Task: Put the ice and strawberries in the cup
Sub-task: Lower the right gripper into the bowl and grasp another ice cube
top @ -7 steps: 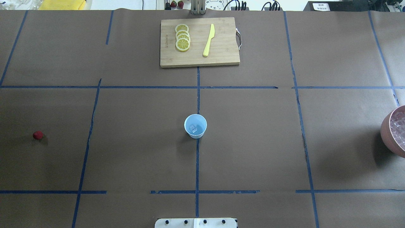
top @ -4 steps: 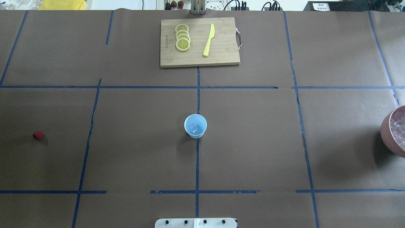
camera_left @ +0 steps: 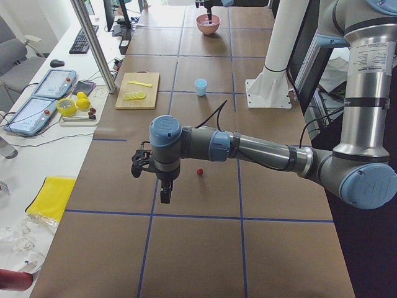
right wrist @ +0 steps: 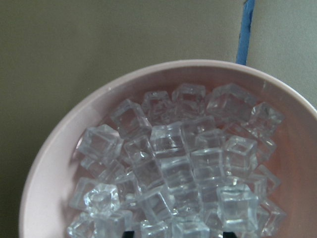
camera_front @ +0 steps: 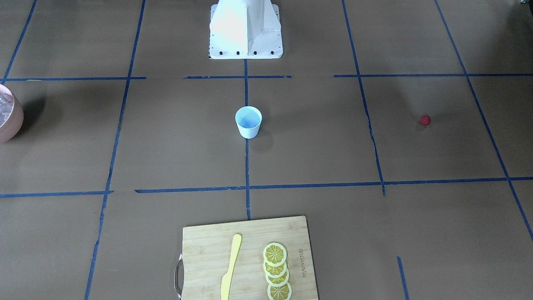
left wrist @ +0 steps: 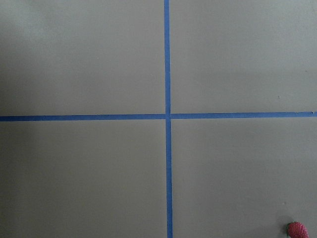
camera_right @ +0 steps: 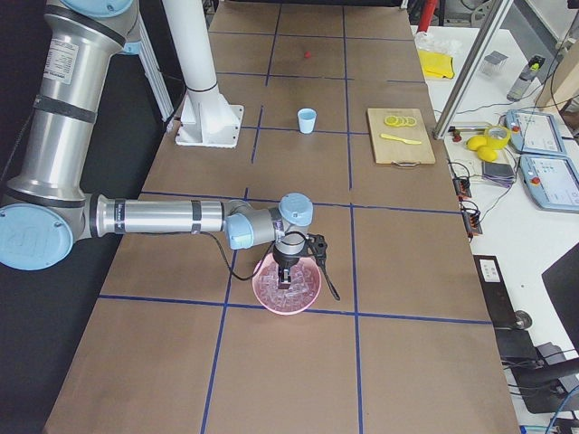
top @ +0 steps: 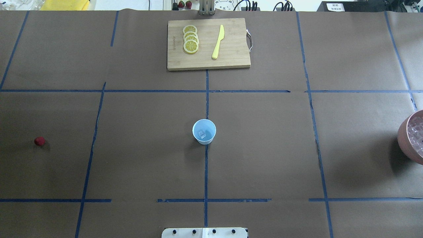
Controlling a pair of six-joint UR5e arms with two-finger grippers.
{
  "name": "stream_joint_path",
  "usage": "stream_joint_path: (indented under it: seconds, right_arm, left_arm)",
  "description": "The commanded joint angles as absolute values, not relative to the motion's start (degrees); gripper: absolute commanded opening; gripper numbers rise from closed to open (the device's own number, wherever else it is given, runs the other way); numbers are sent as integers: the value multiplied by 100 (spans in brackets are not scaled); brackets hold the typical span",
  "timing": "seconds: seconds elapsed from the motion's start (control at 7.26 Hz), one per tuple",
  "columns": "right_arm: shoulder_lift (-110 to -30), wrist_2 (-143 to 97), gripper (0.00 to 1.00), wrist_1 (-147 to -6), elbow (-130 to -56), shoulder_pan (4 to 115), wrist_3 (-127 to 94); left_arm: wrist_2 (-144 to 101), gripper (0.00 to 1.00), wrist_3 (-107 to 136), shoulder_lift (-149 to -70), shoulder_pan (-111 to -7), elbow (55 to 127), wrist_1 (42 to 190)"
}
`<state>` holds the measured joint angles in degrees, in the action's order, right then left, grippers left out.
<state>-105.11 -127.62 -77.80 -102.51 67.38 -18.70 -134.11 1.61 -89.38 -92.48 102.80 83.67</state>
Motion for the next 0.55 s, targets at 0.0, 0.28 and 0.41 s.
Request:
stream_joint_path:
  seconds: [0.0,0.28,0.41]
  right_arm:
    - [-10476,-12762,67,-7778,-10195,6732,-1863]
    - [-10494,-12762,67,-7778,-10195,6732,-1863]
    - [-10503,-12762,67,-7778,-10204,6732,-1863]
  left_arm:
    - [-13412,100,167,-8938,-9246,10283,8367]
    - [-13412,100,167,-8938,-9246,10283,8367]
    - [-13412,100,167,-8938,-9246,10283,8367]
